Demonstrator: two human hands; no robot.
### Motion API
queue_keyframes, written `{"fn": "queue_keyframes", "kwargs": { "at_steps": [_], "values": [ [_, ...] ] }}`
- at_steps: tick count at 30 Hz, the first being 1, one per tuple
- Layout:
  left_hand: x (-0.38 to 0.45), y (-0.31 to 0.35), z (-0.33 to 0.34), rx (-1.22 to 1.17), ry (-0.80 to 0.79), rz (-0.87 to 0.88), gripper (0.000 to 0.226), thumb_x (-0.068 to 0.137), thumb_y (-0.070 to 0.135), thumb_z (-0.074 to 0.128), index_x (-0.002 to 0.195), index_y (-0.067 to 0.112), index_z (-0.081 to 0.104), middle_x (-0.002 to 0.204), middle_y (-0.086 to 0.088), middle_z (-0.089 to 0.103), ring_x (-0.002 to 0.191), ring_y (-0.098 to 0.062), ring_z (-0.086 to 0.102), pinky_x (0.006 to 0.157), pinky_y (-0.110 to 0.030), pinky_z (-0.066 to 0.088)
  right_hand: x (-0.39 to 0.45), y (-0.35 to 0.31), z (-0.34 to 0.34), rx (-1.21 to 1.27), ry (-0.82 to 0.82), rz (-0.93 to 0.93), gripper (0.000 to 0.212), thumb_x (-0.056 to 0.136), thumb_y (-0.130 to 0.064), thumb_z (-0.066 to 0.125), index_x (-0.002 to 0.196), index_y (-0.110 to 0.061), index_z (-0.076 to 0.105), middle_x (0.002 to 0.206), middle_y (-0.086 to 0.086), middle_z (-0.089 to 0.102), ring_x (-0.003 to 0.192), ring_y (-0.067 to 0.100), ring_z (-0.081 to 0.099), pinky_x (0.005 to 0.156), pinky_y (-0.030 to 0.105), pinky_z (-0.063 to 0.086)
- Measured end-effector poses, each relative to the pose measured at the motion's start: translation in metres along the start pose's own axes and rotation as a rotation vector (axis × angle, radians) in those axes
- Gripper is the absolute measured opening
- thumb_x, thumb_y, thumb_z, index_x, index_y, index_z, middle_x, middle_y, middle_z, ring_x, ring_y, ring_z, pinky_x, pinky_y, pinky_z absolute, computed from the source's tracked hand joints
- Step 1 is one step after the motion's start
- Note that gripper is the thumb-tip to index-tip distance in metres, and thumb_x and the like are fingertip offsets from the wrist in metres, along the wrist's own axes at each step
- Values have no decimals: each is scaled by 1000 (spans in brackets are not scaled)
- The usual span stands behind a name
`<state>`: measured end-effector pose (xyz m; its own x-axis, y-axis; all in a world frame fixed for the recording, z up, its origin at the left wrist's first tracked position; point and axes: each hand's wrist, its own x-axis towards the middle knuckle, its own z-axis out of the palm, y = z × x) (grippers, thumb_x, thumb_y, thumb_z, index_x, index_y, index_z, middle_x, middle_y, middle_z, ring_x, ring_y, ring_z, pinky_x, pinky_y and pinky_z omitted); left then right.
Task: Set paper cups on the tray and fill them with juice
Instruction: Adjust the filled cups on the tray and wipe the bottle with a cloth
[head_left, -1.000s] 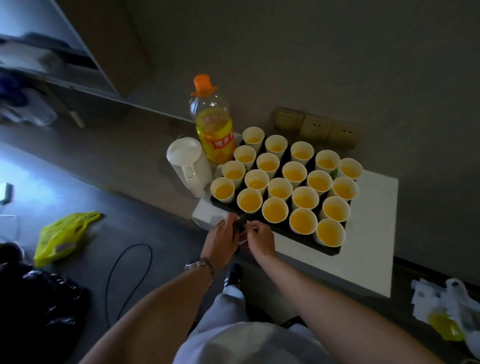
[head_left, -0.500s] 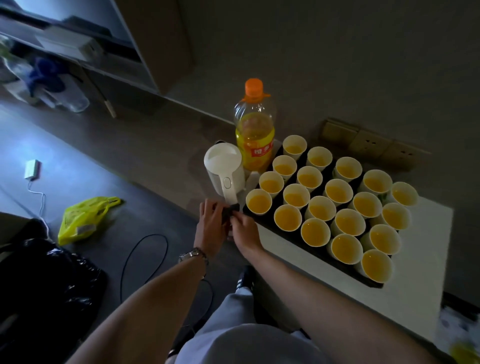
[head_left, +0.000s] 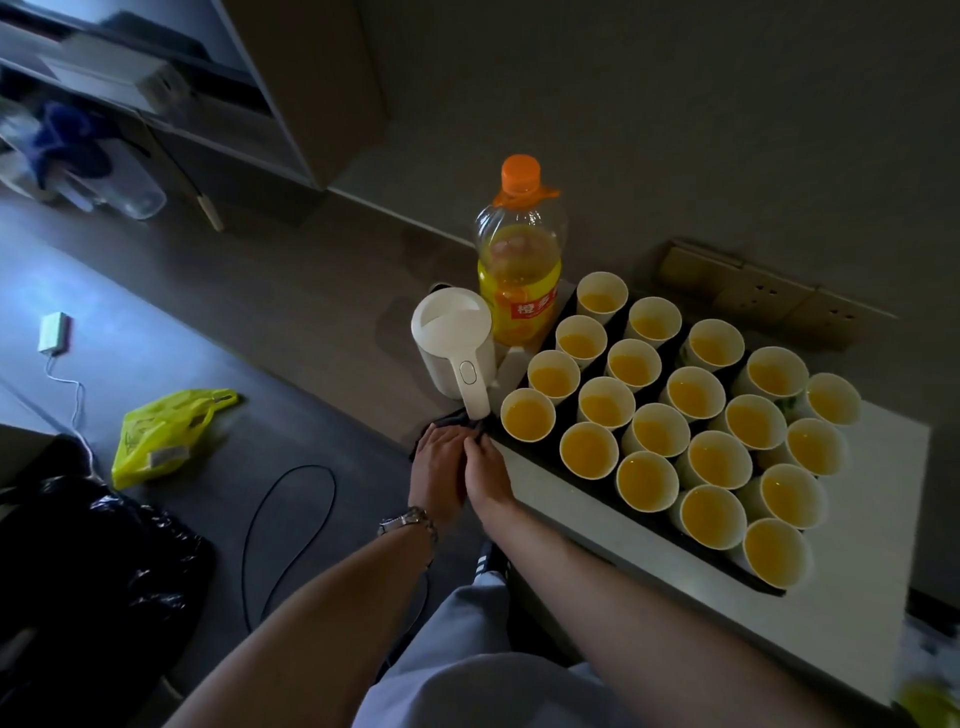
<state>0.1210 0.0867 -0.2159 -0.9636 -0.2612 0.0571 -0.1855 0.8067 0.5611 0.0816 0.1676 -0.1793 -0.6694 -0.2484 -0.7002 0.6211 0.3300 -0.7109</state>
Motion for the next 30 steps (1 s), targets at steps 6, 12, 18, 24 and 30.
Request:
{"fn": "queue_keyframes", "kwargs": {
  "at_steps": [6, 12, 18, 24, 30],
  "values": [
    [-9, 15, -5, -62, 23, -1, 44, 87, 15, 79, 130, 11, 69, 133, -8, 67, 131, -24, 58, 120, -49, 34, -12, -4, -7, -81, 84, -42, 43, 108, -31, 38, 146, -15, 48, 146, 11, 54, 129, 28, 55, 107, 37, 44],
    [-14, 36, -9, -62, 73, 10, 41, 81, 21, 85, 117, 12, 68, 117, -4, 66, 109, -24, 59, 97, -39, 51, -27, -3, -23, -97, 104, -53, 39, 109, -32, 35, 139, -15, 53, 141, 11, 58, 126, 27, 57, 104, 35, 44],
    [-5, 67, -8, -94, 32, -132, 23, 96, 10, 62, 119, 8, 64, 118, -12, 64, 110, -29, 58, 95, -34, 47, -43, 0, -49, -119, 119, -111, 32, 105, -33, 40, 121, -19, 65, 124, 6, 68, 112, 24, 64, 98, 37, 51],
    [0, 88, -2, -228, 80, -294, 18, 102, 15, 56, 119, 16, 58, 116, -3, 66, 108, -22, 62, 90, -33, 52, -54, 4, -82, -128, 150, -222, 21, 95, -35, 47, 90, -27, 66, 98, -3, 72, 91, 18, 68, 84, 45, 60],
    [17, 103, -11, -211, 51, -279, 24, 107, 25, 36, 122, 22, 54, 123, -6, 65, 112, -27, 62, 93, -48, 56, -61, 1, -115, -113, 193, -329, 24, 91, -39, 45, 77, -26, 58, 77, 0, 68, 76, 23, 69, 68, 53, 60]
  ]
}}
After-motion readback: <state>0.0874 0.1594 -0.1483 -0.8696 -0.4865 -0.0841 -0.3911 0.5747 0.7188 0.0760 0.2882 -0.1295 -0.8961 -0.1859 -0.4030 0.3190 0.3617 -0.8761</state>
